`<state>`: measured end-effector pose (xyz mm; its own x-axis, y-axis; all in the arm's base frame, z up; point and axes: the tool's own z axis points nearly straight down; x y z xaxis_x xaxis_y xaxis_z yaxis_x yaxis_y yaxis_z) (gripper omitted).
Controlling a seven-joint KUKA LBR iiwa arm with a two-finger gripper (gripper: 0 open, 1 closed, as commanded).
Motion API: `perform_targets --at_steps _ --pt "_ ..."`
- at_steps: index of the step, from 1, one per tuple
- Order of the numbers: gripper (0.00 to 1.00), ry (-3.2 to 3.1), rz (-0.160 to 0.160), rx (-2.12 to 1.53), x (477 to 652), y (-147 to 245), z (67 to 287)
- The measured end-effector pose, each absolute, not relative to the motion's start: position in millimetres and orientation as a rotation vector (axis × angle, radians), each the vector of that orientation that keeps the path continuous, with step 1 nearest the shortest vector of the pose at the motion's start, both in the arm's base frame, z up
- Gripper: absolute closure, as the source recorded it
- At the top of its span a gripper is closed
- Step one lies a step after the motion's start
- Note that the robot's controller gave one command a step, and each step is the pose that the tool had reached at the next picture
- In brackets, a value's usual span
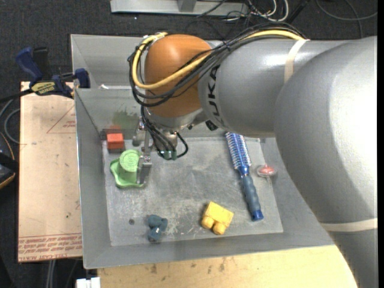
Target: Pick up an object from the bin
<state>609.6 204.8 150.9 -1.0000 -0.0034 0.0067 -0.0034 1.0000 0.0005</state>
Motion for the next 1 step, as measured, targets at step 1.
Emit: perform_targets --at_steps 1 --pt "0.00 -3.134 -0.004 0.294 605.2 210.4 98.9"
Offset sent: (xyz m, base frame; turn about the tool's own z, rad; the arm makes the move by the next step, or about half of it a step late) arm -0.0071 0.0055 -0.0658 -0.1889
